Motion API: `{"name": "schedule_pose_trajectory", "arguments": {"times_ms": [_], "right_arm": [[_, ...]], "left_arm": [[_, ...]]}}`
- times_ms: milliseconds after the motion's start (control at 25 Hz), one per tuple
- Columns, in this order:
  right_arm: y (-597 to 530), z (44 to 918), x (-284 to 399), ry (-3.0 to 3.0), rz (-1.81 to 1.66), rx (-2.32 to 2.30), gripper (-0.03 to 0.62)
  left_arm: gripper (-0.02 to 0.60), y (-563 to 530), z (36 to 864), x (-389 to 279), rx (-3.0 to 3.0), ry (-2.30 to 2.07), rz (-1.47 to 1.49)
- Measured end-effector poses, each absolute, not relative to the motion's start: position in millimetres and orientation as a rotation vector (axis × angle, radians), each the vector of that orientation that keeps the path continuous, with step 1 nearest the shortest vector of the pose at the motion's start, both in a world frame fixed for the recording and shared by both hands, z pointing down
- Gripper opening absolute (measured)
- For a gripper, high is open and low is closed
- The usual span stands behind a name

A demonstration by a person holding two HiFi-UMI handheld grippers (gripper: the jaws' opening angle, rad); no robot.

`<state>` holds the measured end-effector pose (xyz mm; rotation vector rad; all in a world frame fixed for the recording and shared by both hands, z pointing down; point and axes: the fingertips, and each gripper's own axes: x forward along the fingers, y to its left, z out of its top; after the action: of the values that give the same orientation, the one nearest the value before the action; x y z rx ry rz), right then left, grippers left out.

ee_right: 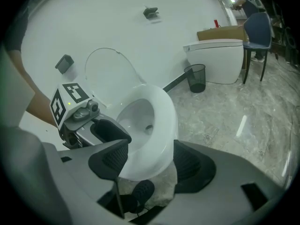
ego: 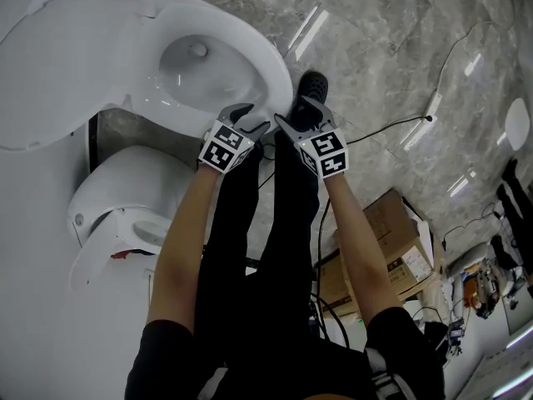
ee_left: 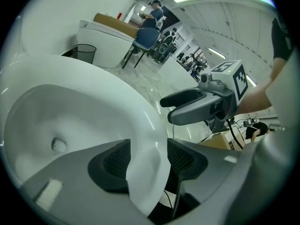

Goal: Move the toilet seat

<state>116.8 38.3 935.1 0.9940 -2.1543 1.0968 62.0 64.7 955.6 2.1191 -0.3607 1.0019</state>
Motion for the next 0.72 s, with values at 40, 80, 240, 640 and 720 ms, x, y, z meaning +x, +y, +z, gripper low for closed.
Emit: {"name": "schedule_pose_trajectory", "arguments": {"times_ms": [40, 80, 240, 640, 720], "right_arm": [[39.1, 937.5, 117.2, -2.151, 1.100, 0.991, 0.304], [39.7, 939.6, 117.9, -2.148, 1.104, 0.990, 0.304], [45.8, 946.8, 120.4, -2.135, 1.113, 0.971, 0.304], [57.0, 952.2, 134.3, -2.114, 1.118, 0.969, 0.302], [57.3, 952.8, 134.0, -2.118, 1.118, 0.968, 0.302]], "left_arm": [[0.250, 64.9, 958.8, 63.6, 2.118, -0.357, 1.006], [0.259, 65.2, 961.9, 65.3, 2.114, -0.350, 1.008], [0.304, 67.1, 972.7, 73.1, 2.077, -0.323, 0.993], [0.353, 74.4, 984.9, 89.5, 2.078, -0.156, 1.119], [0.362, 74.7, 988.9, 92.7, 2.062, -0.129, 1.139]]}}
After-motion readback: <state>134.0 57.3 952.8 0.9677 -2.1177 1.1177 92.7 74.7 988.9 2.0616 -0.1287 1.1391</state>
